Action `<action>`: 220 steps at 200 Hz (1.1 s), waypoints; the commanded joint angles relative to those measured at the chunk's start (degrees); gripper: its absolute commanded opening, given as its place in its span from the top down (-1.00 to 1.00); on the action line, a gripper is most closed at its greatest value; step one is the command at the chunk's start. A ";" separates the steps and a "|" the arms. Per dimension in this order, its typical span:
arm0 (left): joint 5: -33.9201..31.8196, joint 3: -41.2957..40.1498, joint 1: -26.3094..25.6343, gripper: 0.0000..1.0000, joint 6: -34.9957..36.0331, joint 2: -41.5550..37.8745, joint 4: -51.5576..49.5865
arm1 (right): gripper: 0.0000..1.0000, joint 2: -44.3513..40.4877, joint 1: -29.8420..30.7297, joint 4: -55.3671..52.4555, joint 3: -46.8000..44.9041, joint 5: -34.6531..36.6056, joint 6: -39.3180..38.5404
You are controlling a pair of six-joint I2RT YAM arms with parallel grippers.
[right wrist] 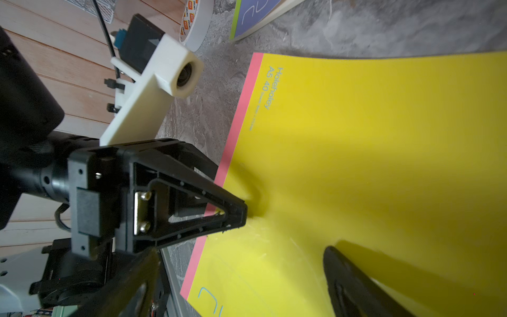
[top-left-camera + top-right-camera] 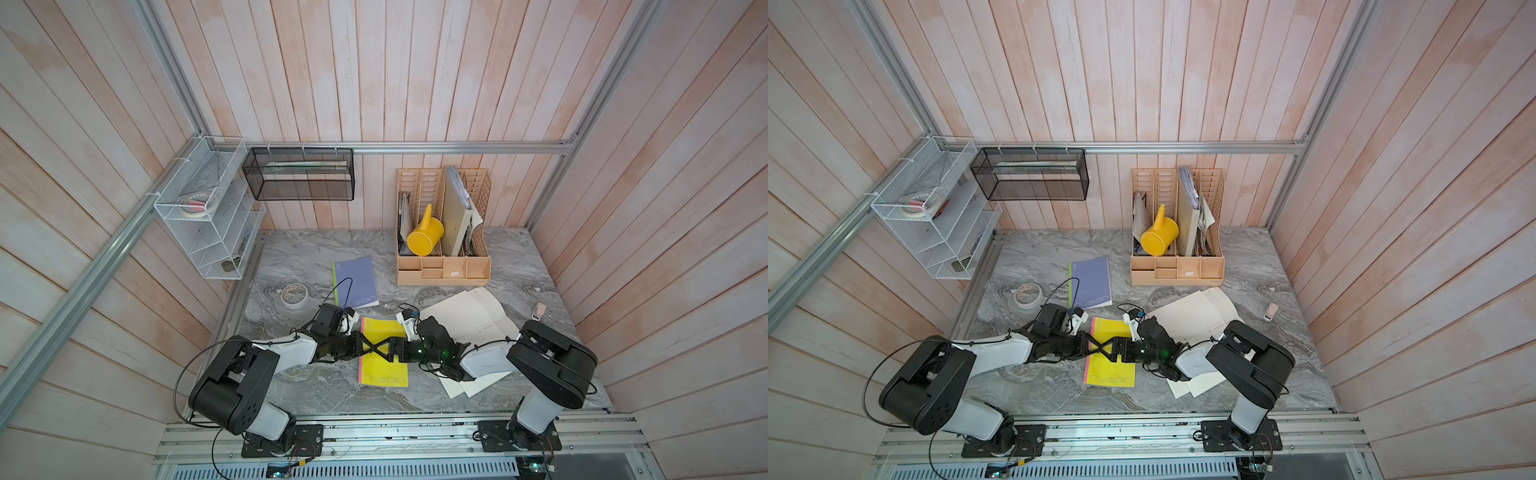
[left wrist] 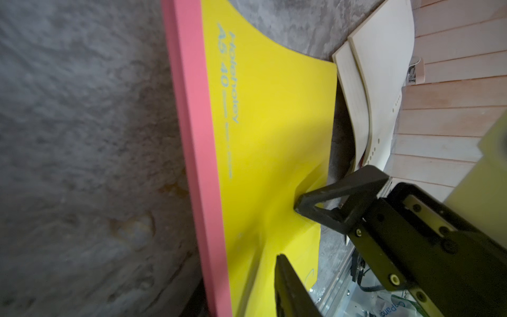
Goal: Close the notebook
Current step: Pick up the notebook from the center of the board.
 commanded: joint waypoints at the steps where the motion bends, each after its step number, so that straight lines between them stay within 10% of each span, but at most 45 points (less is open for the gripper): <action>1: -4.03 -1.91 1.35 0.34 3.91 2.77 -9.02 | -0.93 4.82 0.73 -17.33 -3.83 -0.66 0.94; 80: -4.59 -1.32 3.77 0.34 3.99 2.86 -11.69 | -0.93 4.77 0.79 -18.15 -3.32 -0.49 0.63; 133: -5.48 -0.49 4.24 1.00 3.94 3.22 -13.03 | -0.93 5.81 0.75 -18.43 -2.42 -1.08 0.38; 165: -5.81 0.29 4.26 1.00 3.64 3.38 -14.53 | -0.93 5.76 0.71 -18.56 -1.61 -0.96 0.19; 220: -22.14 5.98 1.51 1.00 -1.02 4.85 -28.84 | -0.93 -1.27 0.53 -30.34 3.01 3.99 -4.96</action>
